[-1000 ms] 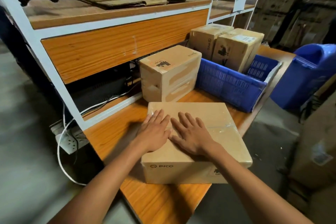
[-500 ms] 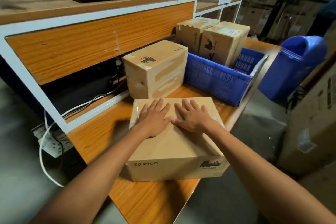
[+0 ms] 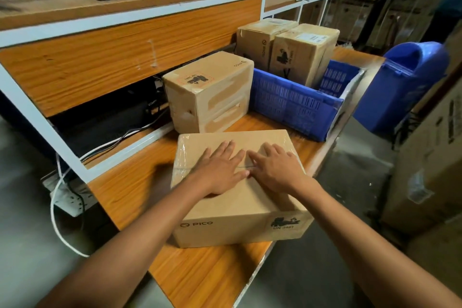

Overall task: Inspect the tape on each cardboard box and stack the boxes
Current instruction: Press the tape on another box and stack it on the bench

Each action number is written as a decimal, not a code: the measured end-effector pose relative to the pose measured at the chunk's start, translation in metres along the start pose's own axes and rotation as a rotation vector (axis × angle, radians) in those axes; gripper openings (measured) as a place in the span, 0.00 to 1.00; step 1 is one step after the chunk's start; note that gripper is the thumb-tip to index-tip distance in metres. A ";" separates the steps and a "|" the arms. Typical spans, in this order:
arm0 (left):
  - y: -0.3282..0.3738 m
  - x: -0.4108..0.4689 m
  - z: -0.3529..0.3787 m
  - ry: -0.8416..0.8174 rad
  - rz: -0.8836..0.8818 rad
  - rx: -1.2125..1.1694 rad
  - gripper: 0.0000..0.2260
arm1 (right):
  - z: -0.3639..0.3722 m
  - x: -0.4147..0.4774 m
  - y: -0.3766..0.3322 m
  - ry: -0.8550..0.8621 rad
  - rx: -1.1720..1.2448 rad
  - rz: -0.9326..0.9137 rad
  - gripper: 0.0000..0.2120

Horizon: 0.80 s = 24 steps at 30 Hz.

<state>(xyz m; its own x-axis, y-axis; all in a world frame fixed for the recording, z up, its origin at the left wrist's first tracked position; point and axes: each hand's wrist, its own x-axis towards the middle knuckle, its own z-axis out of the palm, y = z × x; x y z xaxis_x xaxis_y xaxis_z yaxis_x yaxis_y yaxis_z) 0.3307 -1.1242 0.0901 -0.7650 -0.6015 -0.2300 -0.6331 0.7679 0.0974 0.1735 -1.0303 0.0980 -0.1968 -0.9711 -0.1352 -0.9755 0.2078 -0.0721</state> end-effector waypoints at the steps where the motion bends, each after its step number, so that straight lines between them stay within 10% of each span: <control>1: 0.002 -0.002 -0.002 0.023 0.015 -0.019 0.31 | -0.006 -0.003 0.003 -0.019 0.018 -0.021 0.30; 24: -0.038 -0.030 -0.042 -0.305 -0.013 -0.071 0.55 | -0.061 -0.028 0.035 -0.363 0.042 -0.028 0.41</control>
<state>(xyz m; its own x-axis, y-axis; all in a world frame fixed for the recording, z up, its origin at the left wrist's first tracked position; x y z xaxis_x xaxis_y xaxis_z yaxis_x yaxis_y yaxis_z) 0.3733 -1.1446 0.1345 -0.6926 -0.5092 -0.5109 -0.6575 0.7369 0.1570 0.1386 -1.0034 0.1595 -0.1152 -0.8730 -0.4739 -0.9737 0.1937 -0.1201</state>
